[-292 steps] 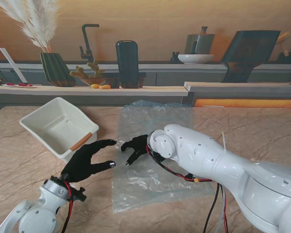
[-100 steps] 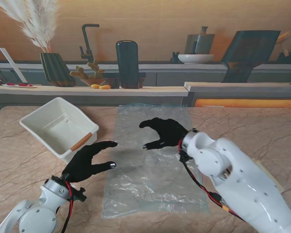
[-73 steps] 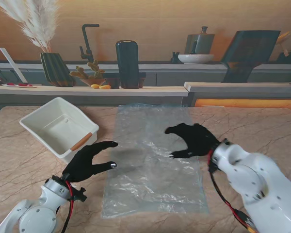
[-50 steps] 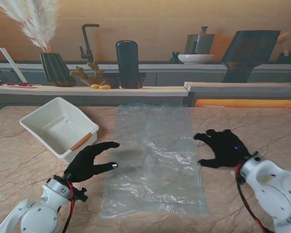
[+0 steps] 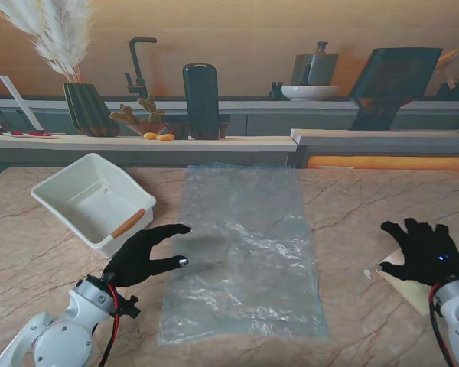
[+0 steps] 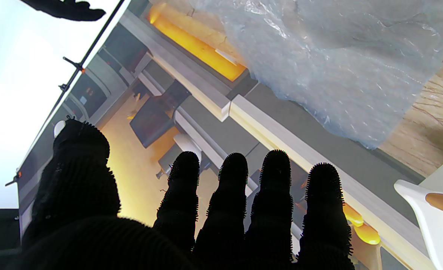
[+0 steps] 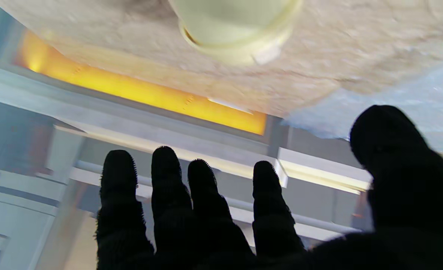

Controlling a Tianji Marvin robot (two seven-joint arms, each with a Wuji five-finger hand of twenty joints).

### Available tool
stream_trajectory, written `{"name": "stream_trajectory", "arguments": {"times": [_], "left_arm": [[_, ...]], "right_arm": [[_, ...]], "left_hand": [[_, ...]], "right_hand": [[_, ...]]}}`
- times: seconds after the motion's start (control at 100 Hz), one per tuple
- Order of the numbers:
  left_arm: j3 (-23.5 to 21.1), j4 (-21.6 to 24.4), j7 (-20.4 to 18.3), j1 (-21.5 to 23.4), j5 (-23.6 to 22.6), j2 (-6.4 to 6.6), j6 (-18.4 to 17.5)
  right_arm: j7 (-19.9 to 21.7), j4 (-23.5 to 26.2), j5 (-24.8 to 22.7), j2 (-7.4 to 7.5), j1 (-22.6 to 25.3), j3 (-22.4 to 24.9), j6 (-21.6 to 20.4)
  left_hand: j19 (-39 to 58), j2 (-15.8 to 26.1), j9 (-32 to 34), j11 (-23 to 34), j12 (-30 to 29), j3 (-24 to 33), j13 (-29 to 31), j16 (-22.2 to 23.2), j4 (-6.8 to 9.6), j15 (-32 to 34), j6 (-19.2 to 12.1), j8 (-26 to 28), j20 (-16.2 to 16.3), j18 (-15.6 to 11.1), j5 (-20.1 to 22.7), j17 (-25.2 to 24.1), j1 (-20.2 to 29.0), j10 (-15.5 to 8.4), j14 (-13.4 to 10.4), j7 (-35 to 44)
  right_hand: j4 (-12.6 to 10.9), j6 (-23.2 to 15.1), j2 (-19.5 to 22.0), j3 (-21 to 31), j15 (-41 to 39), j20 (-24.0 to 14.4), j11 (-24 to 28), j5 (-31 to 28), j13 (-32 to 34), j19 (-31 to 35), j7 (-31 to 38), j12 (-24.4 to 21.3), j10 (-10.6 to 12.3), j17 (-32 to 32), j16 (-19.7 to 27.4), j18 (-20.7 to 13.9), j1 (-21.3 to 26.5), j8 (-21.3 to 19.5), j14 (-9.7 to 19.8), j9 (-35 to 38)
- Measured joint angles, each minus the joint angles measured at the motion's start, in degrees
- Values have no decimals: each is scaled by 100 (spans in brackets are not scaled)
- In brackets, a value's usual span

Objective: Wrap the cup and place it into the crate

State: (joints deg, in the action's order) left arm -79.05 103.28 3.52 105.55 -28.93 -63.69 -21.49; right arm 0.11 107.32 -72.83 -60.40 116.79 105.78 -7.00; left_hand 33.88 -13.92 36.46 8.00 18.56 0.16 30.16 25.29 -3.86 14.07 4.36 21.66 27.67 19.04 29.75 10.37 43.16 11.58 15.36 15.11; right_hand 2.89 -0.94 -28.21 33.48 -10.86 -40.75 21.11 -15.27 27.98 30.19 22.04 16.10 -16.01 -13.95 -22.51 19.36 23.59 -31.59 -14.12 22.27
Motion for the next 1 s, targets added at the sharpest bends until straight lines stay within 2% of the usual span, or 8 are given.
{"name": "stream_trajectory", "arguments": {"times": [0.39, 0.45, 0.56, 0.68, 0.74, 0.86, 0.93, 1.0], "left_arm": [[46, -4, -60, -38, 34, 9, 60], [49, -4, -60, -40, 34, 9, 63], [50, -4, -58, -40, 34, 9, 66], [50, -4, -40, -34, 31, 9, 74], [50, -2, -32, -30, 30, 8, 80], [49, 5, -23, -27, 27, 7, 90], [49, 6, -23, -27, 25, 7, 95], [49, 7, -27, -27, 26, 7, 108]], "right_arm": [[156, -846, 336, 5, -89, -161, 763], [296, -910, 343, 20, -141, -277, 901], [379, -1071, 368, 66, -283, -543, 1202], [350, -1370, 402, 118, -561, -860, 1406], [297, -1496, 446, 142, -724, -994, 1539], [357, -1599, 558, 154, -926, -1107, 1715], [303, -1637, 560, 154, -965, -1126, 1742], [34, -1701, 544, 140, -948, -1123, 1711]], "left_hand": [[0, 0, 0, 0, 0, 0, 0, 1, 0, 0, 0, 0, 0, 0, 0, 0, 0, 0, 3, 0], [0, 0, 0, 0, 0, 0, 0, 1, 0, 0, 0, 0, 0, 0, 0, 0, 0, 0, 3, 0], [0, 0, 0, 0, 1, 0, 0, 1, 0, 0, 0, 0, 0, 0, 0, 0, 0, 0, 5, 0], [0, 0, 0, 0, 1, 0, 0, 1, 0, 0, 0, 0, 0, 0, 0, 0, 0, 0, 5, 0], [0, 0, 0, 0, 1, 0, 0, 2, 0, 0, 0, 0, 0, 0, 0, 0, 0, 1, 13, 0], [0, 0, 0, 0, 1, 0, 1, 2, 0, 0, 0, 0, 0, 0, 0, 0, 0, 1, 16, 0], [0, 0, 0, 0, 1, 0, 1, 2, 0, 0, 0, 0, 0, 0, 0, 0, 0, 1, 16, 0], [0, 0, 0, 0, 1, 0, 1, 2, 0, 0, 0, 0, 0, 0, 1, 0, 0, 1, 16, 0]], "right_hand": [[0, 121, -73, -3, 1, 1, 0, 143, 9, -32, -72, -3, -59, -4, 1, 0, 14, 0, 0, -43], [0, 548, -73, -3, -88, 2, 29, 397, 18, -32, -370, -3, -59, -70, 1, 0, 17, 20, 0, -43], [0, 587, -73, -3, -377, -67, 285, 449, 289, 73, -454, 26, -75, -288, -195, -72, 42, -1, 29, -36], [-179, 861, -460, 31, -956, -286, 754, 531, 593, 650, -164, 229, -80, -617, -540, -268, 226, -132, 149, 278], [-215, 1058, -726, 156, -1801, -573, 1228, 303, 829, 1676, 77, 469, -81, -929, -1020, -537, 420, -235, 69, 667], [-142, 1298, -1138, 199, -2425, -624, 1830, -374, 1345, 2890, 271, 739, -167, -1436, -1242, -505, 441, -366, -100, 1546], [419, 1333, -1462, 196, -2760, -570, 1984, -734, 1770, 3700, 583, 881, -173, -1848, -1362, -467, 376, -298, -106, 2109], [769, 1333, -1880, 191, -3027, -571, 2120, -1283, 2119, 4257, 642, 1074, -206, -2175, -1411, -337, 371, -251, -135, 2547]]}}
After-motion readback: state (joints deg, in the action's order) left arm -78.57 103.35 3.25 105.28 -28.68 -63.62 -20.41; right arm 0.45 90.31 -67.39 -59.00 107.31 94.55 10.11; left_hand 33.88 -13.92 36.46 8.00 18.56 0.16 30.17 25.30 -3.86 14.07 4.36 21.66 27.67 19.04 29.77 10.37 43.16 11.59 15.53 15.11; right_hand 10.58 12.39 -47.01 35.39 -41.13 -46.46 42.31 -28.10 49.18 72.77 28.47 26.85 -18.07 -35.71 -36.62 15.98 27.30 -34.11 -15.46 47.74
